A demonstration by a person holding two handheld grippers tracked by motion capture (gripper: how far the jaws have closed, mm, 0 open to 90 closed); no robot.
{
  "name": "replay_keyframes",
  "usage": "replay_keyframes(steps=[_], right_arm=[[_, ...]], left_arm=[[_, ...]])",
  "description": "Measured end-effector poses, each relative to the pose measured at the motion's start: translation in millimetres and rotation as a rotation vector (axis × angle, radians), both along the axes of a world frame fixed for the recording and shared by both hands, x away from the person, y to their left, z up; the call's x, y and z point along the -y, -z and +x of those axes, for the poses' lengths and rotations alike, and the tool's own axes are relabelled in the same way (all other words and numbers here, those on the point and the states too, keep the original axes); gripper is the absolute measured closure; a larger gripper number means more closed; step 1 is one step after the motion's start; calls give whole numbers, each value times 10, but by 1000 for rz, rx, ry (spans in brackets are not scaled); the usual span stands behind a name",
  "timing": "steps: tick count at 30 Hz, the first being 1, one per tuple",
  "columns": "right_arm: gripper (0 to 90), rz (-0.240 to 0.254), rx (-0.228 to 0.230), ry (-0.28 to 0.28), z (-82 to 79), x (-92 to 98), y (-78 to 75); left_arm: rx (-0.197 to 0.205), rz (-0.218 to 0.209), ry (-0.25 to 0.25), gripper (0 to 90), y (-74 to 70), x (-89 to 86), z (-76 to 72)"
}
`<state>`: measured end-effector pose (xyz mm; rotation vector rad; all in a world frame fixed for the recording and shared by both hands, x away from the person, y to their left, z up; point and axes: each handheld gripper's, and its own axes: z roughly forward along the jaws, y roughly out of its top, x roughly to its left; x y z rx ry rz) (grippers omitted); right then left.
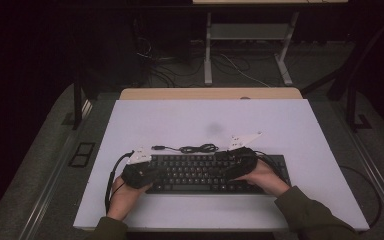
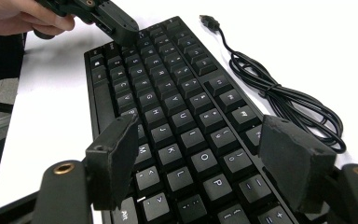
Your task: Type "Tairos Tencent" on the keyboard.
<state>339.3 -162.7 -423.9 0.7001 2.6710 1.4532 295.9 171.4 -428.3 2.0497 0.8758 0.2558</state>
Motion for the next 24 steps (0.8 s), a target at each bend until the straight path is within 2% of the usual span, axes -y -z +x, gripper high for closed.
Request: replay_keyframes(steps=[8, 11, 16, 18, 20, 22, 24], right_arm=[[287, 2, 4, 15, -11, 36, -1], [307, 1, 6, 26, -9, 45, -4], [368, 2, 12, 36, -3, 48, -13], [431, 11, 15, 36, 9, 38, -16], [453, 13, 16, 39, 10, 34, -18], [497, 16, 14, 40, 14, 33, -21], [568, 21, 9, 43, 25, 32, -24]], left_arm=[[2, -4, 13, 891, -3, 38, 25], [1, -10, 15, 860, -4, 59, 36], [12, -10, 22, 762, -7, 106, 37], [16, -6, 24, 674, -10, 119, 38], [20, -8, 19, 646, -9, 130, 36], [21, -10, 17, 581, -8, 132, 40], [18, -11, 17, 519, -5, 133, 42]])
